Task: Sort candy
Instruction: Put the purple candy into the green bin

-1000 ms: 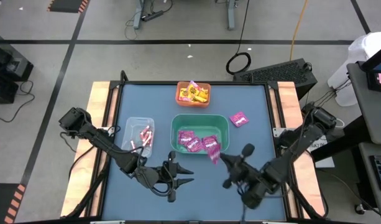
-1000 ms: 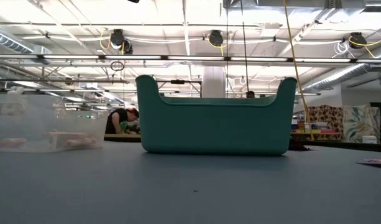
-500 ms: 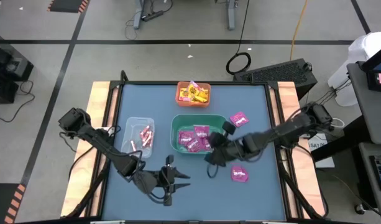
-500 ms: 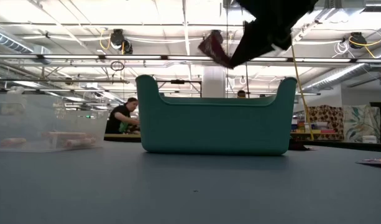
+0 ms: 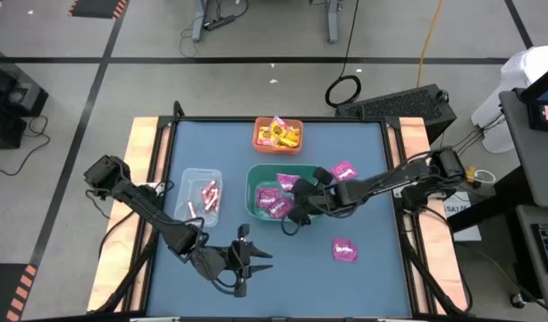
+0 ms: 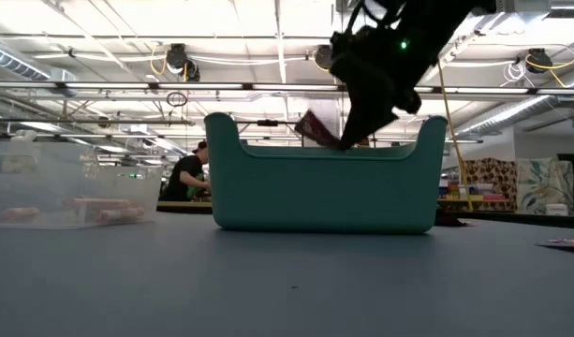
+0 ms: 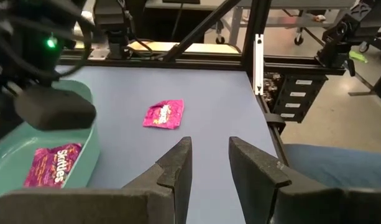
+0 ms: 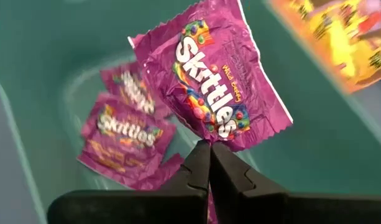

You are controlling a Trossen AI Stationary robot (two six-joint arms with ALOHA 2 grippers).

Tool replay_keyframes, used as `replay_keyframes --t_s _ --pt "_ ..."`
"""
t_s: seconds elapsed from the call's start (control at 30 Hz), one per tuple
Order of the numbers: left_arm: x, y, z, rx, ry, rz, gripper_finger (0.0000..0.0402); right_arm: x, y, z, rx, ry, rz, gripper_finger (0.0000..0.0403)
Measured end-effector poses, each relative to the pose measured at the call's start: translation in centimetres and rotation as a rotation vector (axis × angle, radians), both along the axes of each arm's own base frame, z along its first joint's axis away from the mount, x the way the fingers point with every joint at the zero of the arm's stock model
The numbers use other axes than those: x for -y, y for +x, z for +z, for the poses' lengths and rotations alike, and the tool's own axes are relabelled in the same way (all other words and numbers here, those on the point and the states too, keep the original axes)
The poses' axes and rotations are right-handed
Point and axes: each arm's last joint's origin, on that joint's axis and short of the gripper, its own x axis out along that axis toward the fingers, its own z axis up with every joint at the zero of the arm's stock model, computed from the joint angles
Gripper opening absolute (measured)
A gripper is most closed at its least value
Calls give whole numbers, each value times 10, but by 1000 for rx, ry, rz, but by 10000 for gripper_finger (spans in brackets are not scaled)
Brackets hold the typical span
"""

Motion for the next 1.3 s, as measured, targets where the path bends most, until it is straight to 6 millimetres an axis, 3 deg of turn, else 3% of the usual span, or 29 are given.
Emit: replay_keyframes --t_s 0.4,0.77,0.9,1.13,1.3 --pt "0 0 0 -1 -1 -1 112 6 11 -37 -98 41 -41 3" --pt "0 0 0 -1 -3 -6 112 8 12 -37 -99 44 -52 63" --pt "0 0 0 -1 -3 -6 112 6 13 -27 -110 41 -43 82" --pt "1 0 0 -3 -15 -30 112 -9 9 14 -159 25 1 102" --pt "4 -2 1 -3 -25 -51 112 -42 -10 58 -147 18 134 107"
